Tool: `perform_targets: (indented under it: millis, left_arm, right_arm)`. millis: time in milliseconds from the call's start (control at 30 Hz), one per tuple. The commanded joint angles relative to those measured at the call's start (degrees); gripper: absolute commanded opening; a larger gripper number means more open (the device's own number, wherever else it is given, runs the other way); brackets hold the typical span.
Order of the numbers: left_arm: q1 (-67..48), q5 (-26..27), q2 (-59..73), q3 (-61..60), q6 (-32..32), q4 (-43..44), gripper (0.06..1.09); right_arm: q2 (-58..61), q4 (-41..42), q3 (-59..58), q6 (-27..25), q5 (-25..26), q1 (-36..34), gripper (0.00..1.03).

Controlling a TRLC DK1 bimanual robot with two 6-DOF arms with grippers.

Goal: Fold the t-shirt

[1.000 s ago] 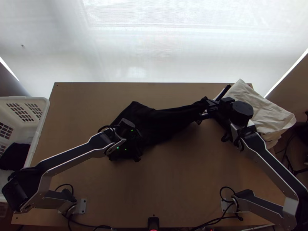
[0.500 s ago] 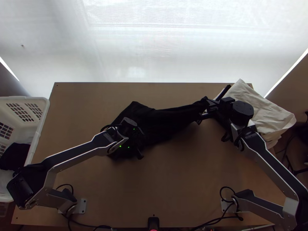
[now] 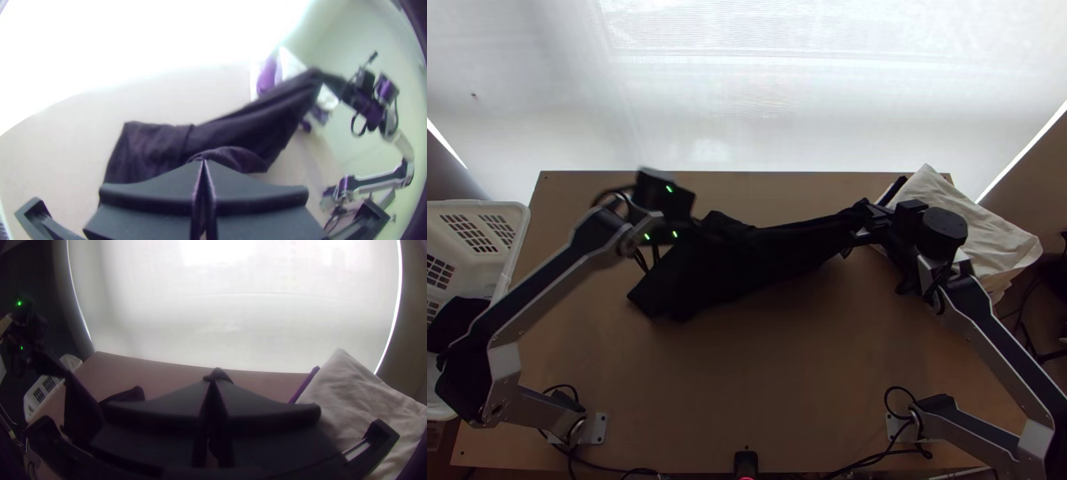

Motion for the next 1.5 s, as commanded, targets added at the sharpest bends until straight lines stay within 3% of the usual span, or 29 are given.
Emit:
perform_targets:
  millis: [0,333,600,1000,1233,1467]
  left_arm:
    - [13.4,6.04,1.77,22.13,-15.34,-8.48,0.09]
    - [29.66,5.69,-0.34,28.72,-20.08,-8.48,0.09]
    - [39.68,7.8,7.83,37.33,-24.21,-6.29,0.09]
    - [39.5,8.42,15.39,42.34,-26.23,-0.31,0.09]
    - [38.97,8.86,6.52,40.23,-27.02,-4.09,0.09]
    - [39.24,13.34,-10.71,33.12,-28.43,-10.33,0.09]
  right_arm:
    - [-2.12,-4.48,2.41,0.09,-0.14,-3.1,0.03]
    - [-2.47,-12.92,13.48,0.53,-0.93,-5.82,0.03]
    - [8.52,-15.91,32.02,0.44,-2.07,-6.35,0.03]
    - [25.39,-17.67,61.2,-0.17,-1.99,-1.6,0.03]
    - [13.09,-20.22,56.72,-0.96,-2.07,-0.81,0.03]
    - [-4.84,-32.26,54.0,-1.49,-1.99,1.39,0.03]
